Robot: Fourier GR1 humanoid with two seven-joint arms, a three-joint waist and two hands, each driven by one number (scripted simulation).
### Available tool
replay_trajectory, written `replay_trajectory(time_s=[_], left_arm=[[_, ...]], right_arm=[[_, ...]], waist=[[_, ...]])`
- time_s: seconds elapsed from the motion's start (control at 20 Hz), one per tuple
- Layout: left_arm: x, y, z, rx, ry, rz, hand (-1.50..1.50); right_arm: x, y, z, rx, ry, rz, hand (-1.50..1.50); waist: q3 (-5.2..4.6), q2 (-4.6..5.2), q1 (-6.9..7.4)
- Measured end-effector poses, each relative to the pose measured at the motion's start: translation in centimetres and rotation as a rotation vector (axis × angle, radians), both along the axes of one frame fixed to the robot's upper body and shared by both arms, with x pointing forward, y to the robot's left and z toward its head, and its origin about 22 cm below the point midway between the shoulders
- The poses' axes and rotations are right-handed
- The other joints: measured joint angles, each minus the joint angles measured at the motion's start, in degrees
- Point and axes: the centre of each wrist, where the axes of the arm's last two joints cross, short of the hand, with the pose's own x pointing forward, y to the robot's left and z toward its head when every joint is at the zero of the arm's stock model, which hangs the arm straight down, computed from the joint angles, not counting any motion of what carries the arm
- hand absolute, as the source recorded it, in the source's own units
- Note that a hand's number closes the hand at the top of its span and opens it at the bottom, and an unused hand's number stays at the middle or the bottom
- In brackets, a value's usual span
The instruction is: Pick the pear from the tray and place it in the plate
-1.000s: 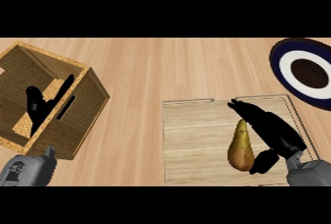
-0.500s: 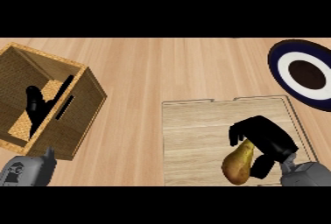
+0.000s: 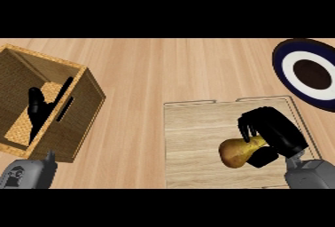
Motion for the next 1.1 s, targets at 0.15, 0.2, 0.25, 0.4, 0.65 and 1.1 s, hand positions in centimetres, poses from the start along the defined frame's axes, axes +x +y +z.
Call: replay_trajectory(time_s=[0.15,0.2,0.25,0.4,0.65,1.1], left_arm=[[0.2,-0.3,0.1,0.0,-0.002,-0.011,0.0],[0.3,-0.4,0.1,0.002,-0.003,-0.008,0.0],[0.3,-0.3,0.1,-0.005,-0.002,-0.008,0.0],[0.2,-0.3,0.0,-0.002,-0.002,-0.008,0.0],[0.1,-0.4,0.1,0.0,0.0,-0.005,0.0],[0.1,-0.5,0.0,0.004,0.0,-0.007,0.0]], right_arm=[[3.1,-0.1,2.5,0.087,-0.009,-0.086,1.5],[4.1,-0.2,3.4,0.116,-0.023,-0.116,1.5],[4.8,-0.5,4.0,0.141,-0.046,-0.147,1.5],[6.3,-1.4,6.4,0.222,-0.162,-0.253,1.5],[7.4,-3.4,10.6,0.281,-0.394,-0.452,1.5],[8.7,-10.2,12.7,0.41,-0.464,-0.731,1.5]], waist=[[0.18,0.35,0.56],[0.25,0.4,0.65],[0.25,0.45,0.73],[0.34,0.48,0.65],[0.33,0.47,0.51],[0.4,0.49,0.5]])
